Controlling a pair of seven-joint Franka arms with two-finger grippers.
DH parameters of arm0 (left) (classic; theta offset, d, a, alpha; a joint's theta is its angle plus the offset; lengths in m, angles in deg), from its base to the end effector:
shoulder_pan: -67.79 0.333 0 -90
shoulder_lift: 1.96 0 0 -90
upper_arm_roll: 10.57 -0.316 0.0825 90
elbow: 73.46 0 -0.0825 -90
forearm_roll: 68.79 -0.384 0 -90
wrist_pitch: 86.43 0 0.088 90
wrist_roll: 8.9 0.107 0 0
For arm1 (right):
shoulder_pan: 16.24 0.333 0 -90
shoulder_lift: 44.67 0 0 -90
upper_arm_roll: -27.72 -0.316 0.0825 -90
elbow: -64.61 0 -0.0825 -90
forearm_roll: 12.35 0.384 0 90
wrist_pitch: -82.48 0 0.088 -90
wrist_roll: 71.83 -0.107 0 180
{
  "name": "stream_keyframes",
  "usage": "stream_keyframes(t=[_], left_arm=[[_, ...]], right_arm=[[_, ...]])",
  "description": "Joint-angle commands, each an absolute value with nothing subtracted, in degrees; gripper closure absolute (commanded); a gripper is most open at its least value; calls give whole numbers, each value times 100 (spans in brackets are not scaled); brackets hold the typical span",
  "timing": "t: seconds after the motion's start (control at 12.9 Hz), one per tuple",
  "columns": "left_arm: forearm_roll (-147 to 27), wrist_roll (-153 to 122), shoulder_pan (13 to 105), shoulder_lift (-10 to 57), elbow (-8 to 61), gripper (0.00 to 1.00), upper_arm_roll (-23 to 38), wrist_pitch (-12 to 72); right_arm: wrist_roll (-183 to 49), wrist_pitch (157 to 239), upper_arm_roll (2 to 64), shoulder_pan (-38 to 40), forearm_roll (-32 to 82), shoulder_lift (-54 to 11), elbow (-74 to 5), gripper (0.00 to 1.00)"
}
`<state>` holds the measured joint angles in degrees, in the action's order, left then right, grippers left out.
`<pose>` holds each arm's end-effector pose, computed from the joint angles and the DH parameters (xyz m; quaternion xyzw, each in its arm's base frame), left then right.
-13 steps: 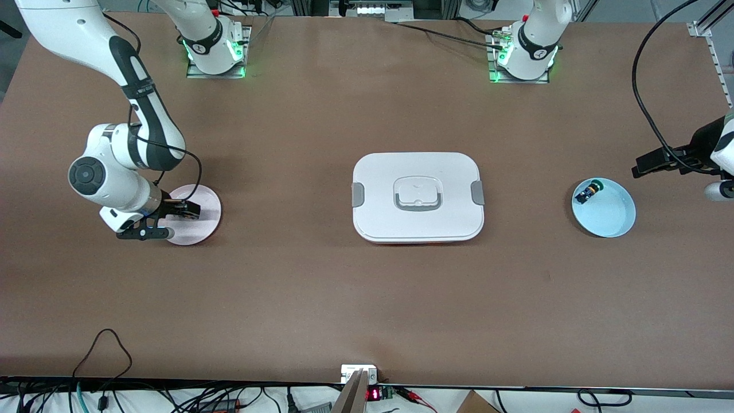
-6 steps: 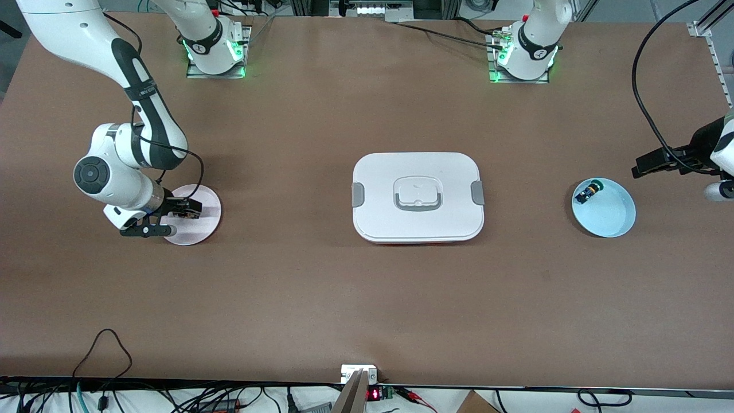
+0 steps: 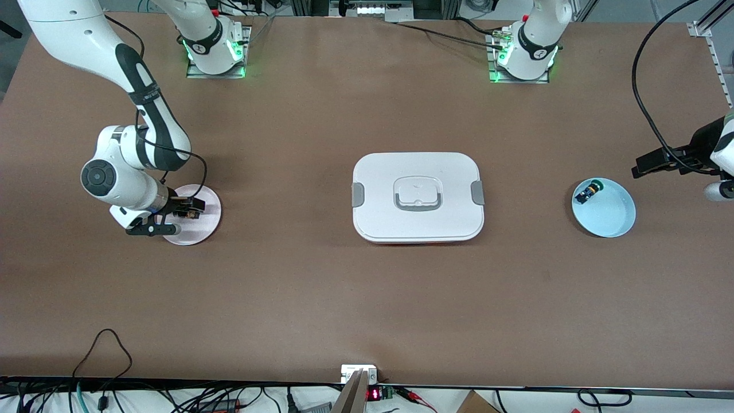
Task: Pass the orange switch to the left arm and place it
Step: 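Lower the right gripper and close it on the orange switch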
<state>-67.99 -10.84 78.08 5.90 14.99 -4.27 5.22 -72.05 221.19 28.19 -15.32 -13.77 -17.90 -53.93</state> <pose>0.5929 0.0439 0.5612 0.9977 0.0524 -0.0400 0.0152 0.5775 0.0044 0.1928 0.9982 0.0121 -0.0575 0.0098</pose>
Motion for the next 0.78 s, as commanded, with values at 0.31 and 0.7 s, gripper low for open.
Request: stream_keyframes(t=[0.31, 0.7], left_arm=[[-6835, -1084, 7808, 604, 1452, 0, -424, 524], [-6835, -1084, 7808, 613, 1452, 0, -424, 524]], right_arm=[[-7175, 22415, 2833, -1598, -1410, -1620, -5431, 0], [-7148, 22416, 2825, -1572, -1428, -1610, -5422, 40]])
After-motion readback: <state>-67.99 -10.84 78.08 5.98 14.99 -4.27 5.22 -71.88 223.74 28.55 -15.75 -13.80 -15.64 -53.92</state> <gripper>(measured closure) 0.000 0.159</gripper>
